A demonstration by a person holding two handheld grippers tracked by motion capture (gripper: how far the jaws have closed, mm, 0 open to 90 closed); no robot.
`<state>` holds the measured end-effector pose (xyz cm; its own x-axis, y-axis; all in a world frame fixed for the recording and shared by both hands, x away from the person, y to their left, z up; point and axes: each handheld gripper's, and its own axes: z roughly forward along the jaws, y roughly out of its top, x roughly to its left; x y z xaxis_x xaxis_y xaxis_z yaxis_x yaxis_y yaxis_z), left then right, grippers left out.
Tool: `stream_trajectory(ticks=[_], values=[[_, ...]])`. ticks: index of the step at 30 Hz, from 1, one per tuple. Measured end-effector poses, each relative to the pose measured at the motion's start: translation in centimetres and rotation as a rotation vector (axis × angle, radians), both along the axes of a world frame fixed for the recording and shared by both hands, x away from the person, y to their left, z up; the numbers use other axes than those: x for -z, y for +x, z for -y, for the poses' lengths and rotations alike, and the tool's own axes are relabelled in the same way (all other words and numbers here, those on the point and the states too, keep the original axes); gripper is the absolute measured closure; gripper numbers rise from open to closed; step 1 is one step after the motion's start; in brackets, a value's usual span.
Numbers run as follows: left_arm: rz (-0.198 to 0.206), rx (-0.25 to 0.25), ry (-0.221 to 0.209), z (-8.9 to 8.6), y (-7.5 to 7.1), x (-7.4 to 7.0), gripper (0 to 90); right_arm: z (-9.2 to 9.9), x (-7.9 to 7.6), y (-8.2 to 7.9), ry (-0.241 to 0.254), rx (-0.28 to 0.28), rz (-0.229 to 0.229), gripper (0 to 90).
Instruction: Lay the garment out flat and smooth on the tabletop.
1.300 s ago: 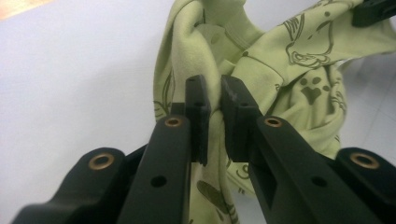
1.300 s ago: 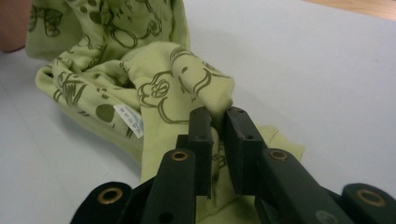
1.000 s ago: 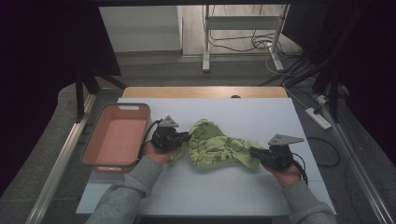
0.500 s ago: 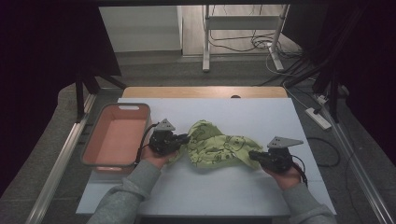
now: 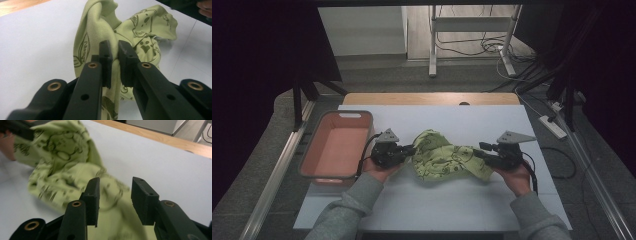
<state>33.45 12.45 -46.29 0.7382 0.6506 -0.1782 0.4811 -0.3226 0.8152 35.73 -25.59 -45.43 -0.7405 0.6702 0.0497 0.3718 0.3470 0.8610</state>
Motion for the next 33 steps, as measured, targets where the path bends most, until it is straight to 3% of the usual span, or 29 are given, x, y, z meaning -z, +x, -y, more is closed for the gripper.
stream_trajectory(ticks=[8,12,19,25,33], values=[[0.001,0.001,-0.005,-0.2,-0.1,-0.1,81.1,-3.0,0.5,5.3,-0.014,-0.021,-0.054,54.7],[-0.001,-0.002,-0.005,-0.1,-0.1,0.0,81.1,-4.1,1.7,6.7,-0.018,-0.06,-0.093,53.7],[0.001,-0.001,0.002,0.0,-0.3,0.1,81.0,-5.0,3.6,7.0,-0.067,-0.092,-0.18,53.0],[-0.001,0.001,-0.002,0.1,-0.2,0.1,81.0,-5.7,4.3,6.6,-0.094,-0.112,-0.2,52.8],[-0.006,0.004,-0.004,0.2,-0.1,0.2,81.0,-6.9,4.4,6.9,-0.096,-0.105,-0.183,52.9]])
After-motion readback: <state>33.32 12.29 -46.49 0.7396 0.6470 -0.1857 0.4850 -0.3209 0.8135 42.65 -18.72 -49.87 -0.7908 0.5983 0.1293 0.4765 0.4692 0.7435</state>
